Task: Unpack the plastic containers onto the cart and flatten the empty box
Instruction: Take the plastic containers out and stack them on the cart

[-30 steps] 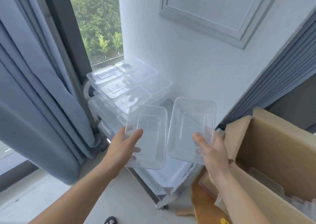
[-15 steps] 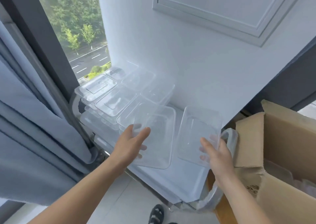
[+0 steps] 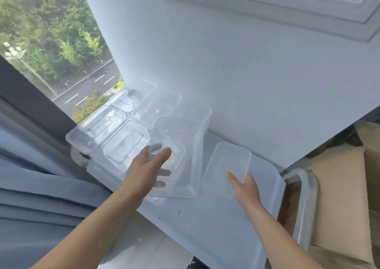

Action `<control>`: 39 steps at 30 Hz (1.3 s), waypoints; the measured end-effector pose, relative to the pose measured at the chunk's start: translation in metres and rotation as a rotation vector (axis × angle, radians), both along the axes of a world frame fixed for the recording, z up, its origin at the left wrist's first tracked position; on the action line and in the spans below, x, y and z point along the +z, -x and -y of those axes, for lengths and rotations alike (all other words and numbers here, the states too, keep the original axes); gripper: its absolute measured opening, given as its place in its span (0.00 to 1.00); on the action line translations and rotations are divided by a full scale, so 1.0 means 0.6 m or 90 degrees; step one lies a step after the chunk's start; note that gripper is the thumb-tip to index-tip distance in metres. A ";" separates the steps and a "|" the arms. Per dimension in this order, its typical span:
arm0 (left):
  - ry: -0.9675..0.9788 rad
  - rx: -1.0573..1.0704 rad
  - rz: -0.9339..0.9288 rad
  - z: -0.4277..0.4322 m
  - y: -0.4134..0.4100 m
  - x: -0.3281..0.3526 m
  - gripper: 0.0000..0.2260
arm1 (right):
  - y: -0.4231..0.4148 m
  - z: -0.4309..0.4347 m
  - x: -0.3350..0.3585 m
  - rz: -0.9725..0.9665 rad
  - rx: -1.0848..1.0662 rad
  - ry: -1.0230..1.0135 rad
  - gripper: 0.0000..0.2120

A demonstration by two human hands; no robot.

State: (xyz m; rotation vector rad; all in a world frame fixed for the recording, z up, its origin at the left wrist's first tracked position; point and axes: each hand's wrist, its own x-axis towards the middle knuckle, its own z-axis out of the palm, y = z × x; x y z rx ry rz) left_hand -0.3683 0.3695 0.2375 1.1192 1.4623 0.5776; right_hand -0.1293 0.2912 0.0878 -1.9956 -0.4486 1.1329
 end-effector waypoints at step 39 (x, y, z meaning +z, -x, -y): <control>0.038 -0.234 0.032 -0.090 -0.106 0.012 0.21 | 0.052 -0.045 0.213 -0.105 0.042 -0.293 0.17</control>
